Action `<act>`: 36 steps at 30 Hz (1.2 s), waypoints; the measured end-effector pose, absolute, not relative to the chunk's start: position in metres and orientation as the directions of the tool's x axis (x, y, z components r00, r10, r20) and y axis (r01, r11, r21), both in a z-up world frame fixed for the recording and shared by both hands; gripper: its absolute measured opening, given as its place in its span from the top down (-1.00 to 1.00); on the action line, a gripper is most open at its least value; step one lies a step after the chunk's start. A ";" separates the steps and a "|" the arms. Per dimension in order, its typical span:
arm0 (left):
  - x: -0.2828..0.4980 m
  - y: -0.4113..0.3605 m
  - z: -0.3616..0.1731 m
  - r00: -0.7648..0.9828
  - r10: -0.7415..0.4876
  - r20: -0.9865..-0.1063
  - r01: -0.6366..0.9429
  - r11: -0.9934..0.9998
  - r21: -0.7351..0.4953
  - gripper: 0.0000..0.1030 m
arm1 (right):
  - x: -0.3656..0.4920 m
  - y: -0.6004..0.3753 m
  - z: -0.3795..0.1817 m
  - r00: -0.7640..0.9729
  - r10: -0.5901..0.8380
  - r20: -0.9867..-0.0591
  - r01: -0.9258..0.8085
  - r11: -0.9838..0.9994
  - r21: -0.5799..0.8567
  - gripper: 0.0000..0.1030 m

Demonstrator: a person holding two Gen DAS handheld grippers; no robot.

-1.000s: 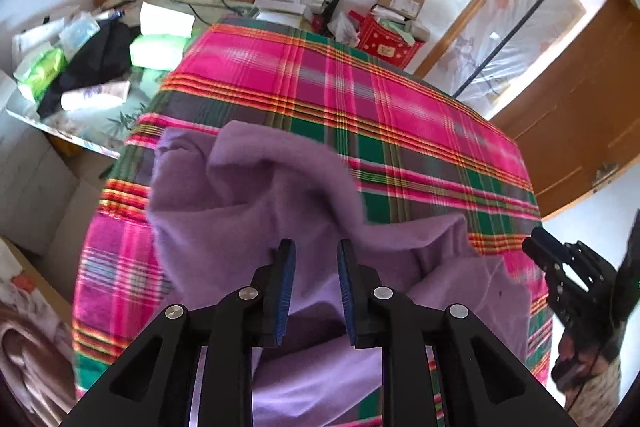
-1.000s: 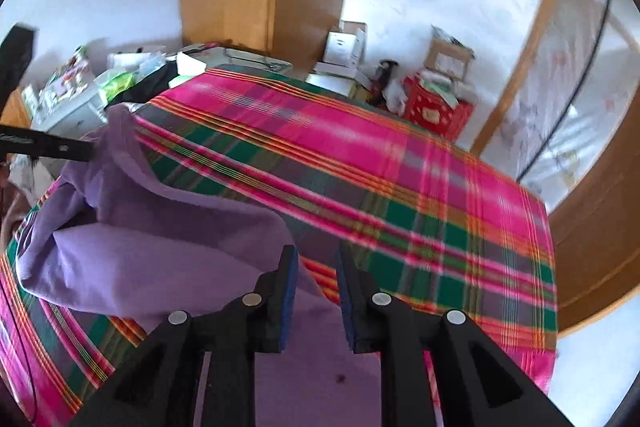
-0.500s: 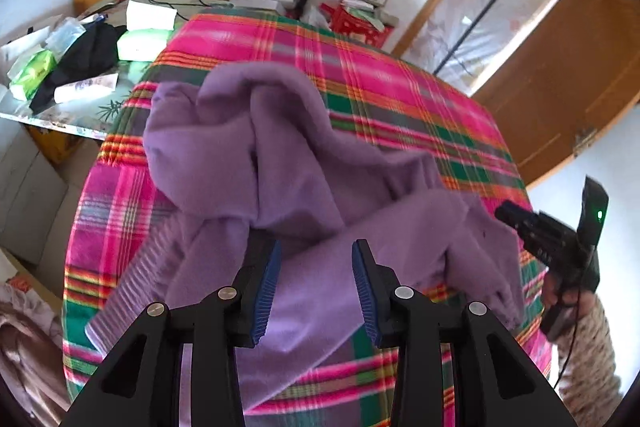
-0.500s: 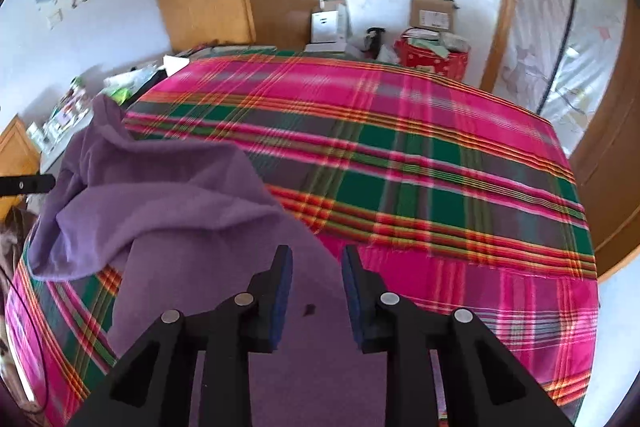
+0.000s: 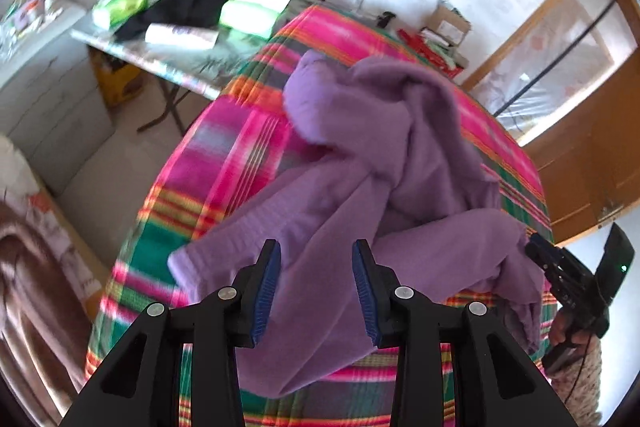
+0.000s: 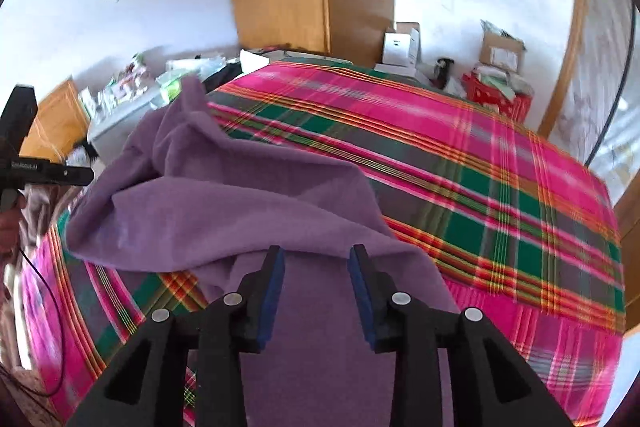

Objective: Fold clothes
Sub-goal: 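Open both grippers and lay the purple fleece spread on the bed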

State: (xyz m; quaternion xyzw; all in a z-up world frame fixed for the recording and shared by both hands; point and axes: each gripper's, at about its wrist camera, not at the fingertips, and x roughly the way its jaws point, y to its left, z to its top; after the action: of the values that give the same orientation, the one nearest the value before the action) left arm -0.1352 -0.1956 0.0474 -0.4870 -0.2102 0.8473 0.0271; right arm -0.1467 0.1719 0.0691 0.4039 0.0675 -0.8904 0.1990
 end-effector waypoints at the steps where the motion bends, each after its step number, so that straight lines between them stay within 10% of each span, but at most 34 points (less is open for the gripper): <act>1: -0.132 -0.193 0.048 -0.531 0.246 -0.811 0.147 -0.916 -0.374 0.25 | -0.145 0.168 0.070 -0.598 -0.299 -0.744 0.417 -0.908 0.029 0.33; 19: -0.130 -0.027 0.029 -0.540 0.188 -0.820 -0.354 -0.935 0.019 0.25 | -0.164 0.225 0.049 -0.597 -0.136 -0.791 0.309 -0.949 -0.069 0.17; 36: -0.152 -0.009 0.018 -0.594 0.039 -0.803 -0.279 -0.947 0.160 0.25 | -0.187 0.208 0.023 -0.561 -0.173 -0.809 0.370 -0.927 -0.058 0.17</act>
State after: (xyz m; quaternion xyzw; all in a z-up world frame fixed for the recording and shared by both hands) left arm -0.1525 -0.0092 0.0180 -0.4412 0.1359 0.8824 0.0903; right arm -0.1871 0.2076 0.0235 0.4420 0.1110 -0.8766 0.1548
